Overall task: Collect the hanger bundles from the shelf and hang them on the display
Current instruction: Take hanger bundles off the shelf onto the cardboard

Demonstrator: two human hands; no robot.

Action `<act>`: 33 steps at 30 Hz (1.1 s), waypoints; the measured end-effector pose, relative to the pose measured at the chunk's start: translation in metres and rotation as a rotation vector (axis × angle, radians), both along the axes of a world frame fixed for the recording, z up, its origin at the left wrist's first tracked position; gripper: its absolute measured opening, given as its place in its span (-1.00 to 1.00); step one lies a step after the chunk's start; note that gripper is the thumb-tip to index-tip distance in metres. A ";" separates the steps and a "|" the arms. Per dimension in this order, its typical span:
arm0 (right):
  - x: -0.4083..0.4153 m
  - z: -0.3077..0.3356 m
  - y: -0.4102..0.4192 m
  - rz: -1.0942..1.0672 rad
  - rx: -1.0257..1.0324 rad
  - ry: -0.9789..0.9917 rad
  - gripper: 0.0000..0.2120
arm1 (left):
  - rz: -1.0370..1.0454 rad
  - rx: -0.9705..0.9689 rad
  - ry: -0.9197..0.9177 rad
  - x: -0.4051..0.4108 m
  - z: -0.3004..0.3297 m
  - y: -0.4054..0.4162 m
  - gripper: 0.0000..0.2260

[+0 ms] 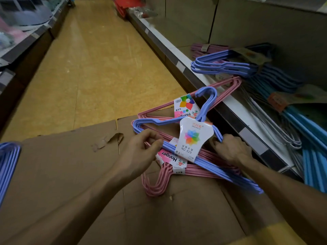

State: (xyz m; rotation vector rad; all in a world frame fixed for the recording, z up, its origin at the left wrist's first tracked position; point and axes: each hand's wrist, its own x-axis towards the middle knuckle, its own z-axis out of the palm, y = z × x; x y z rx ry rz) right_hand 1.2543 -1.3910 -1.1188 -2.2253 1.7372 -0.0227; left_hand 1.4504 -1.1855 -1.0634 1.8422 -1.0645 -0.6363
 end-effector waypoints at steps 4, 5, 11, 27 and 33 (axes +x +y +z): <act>0.006 0.013 0.013 0.052 -0.018 -0.044 -0.61 | 0.025 -0.013 -0.027 0.006 0.007 0.007 -0.93; 0.008 0.018 0.017 0.079 -0.036 -0.049 -0.63 | 0.031 -0.023 -0.029 0.007 0.011 0.009 -0.93; 0.018 0.056 0.051 0.189 -0.150 -0.126 -0.78 | 0.046 -0.127 -0.057 0.010 0.042 0.015 -0.91; 0.085 0.094 0.195 0.436 0.012 -0.325 -0.63 | 0.263 -0.160 -0.224 0.025 0.108 0.046 -0.74; 0.097 0.096 0.220 0.574 0.440 -0.368 -0.44 | 0.433 -0.229 -0.171 0.055 0.103 0.077 -0.54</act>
